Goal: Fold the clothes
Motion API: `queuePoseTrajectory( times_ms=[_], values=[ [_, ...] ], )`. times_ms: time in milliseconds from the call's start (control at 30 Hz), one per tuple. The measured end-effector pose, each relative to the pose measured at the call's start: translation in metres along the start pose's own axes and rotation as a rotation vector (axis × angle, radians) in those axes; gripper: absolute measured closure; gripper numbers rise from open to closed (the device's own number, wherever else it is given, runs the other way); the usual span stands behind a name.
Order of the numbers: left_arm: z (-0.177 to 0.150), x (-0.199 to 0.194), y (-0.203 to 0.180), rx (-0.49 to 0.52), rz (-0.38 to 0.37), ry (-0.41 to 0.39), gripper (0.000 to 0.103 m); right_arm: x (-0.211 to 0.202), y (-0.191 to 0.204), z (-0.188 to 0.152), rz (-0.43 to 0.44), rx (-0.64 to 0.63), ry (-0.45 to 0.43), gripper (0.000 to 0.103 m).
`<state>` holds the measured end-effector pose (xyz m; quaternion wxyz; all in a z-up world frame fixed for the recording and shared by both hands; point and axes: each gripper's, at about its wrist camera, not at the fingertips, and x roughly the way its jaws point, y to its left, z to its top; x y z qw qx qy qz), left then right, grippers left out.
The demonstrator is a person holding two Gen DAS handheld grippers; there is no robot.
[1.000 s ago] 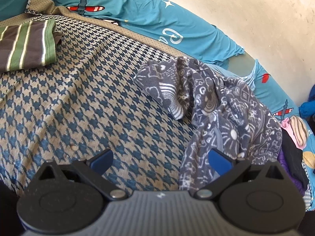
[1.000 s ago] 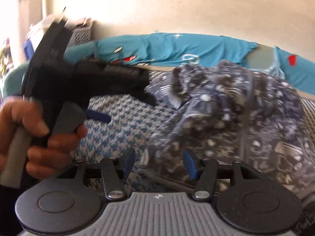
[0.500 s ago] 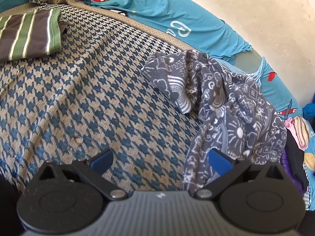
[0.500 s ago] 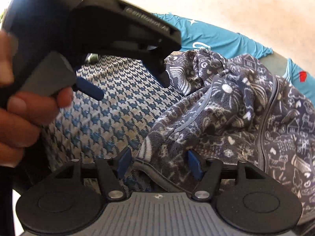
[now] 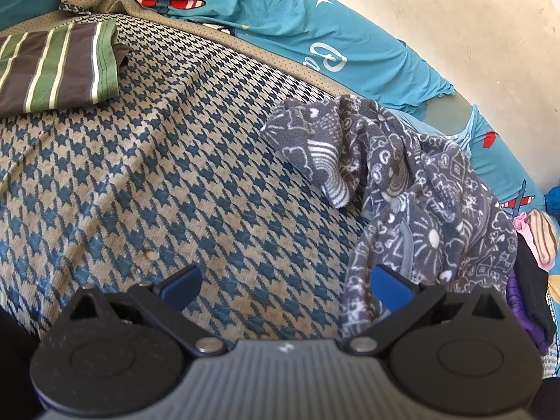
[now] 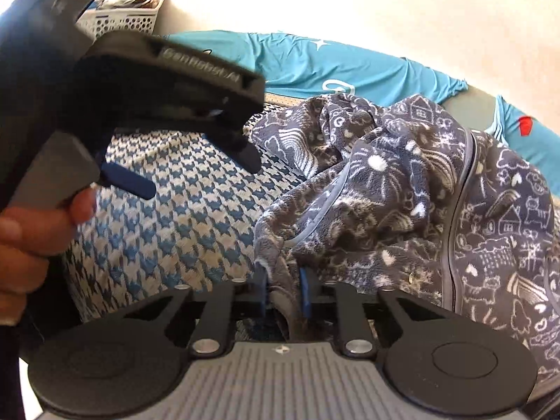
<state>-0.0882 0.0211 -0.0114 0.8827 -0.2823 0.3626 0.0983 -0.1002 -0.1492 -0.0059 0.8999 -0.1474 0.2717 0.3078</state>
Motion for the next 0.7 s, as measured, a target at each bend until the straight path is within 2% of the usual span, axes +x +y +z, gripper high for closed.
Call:
queuePoseTrajectory(
  times_ms=[100, 367, 533, 600, 700],
  values=[
    [0.003, -0.005, 0.003, -0.013, -0.006, -0.028, 0.0, -0.004, -0.006, 0.007, 0.026, 0.044, 0.002, 0.087],
    [0.012, -0.027, 0.01, -0.037, -0.024, -0.125, 0.0, -0.021, -0.003, 0.018, 0.168, 0.144, -0.02, 0.088],
    [0.019, -0.035, 0.015, -0.058, -0.035, -0.143, 0.0, -0.026, 0.009, 0.017, 0.285, 0.107, -0.01, 0.088],
    [0.021, -0.034, 0.014, -0.058, -0.038, -0.139, 0.0, -0.026, 0.015, 0.014, 0.35, 0.094, 0.015, 0.088],
    [0.022, -0.035, 0.01, -0.037, -0.036, -0.136, 0.0, -0.025, 0.026, 0.008, 0.397, 0.034, 0.059, 0.088]
  ],
)
